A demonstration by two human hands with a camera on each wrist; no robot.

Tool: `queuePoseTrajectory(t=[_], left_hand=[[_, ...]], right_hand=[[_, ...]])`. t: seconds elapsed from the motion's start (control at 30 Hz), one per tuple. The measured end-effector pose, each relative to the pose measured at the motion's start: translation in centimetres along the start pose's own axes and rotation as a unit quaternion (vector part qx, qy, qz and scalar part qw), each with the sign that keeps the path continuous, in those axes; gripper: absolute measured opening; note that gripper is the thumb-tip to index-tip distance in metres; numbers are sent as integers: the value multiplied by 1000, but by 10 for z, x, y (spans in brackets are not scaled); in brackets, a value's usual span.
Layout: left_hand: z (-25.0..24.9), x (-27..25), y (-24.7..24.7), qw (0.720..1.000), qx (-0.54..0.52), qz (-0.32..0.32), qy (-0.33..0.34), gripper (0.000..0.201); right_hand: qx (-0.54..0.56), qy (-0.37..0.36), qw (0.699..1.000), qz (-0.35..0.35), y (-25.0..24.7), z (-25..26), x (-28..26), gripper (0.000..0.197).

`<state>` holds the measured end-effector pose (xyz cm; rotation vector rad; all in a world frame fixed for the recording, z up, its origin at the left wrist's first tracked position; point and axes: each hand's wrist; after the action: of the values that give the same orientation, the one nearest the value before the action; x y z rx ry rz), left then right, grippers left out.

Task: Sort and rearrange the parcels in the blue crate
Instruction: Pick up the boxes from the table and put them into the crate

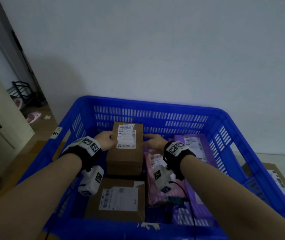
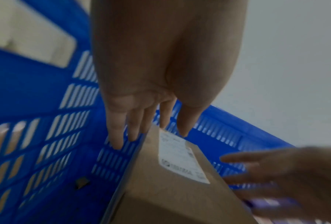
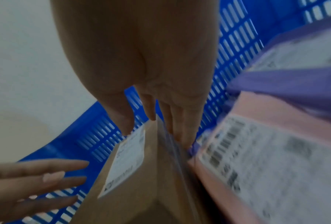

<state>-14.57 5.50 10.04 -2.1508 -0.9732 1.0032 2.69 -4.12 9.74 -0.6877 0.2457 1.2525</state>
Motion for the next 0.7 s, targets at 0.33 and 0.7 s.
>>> queuePoseTrajectory(t=[0.33,0.7], left_hand=[[-128,-3,-16,952,233,-71,184,47],[-304,-38,70,912,247,-95,314,45]], right_hand=[[-217,-119,960,-133,-109,39,-45,44],[-361,-71,899,-238,-280,-16,-129,47]])
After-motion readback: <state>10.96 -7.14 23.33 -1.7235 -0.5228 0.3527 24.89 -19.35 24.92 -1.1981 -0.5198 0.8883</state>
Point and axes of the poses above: each hand's wrist, its own x-axis towards the middle knuckle, its own y-axis out of the palm, z = x × y, and after that the axes turned 1 degree about x, right-handed
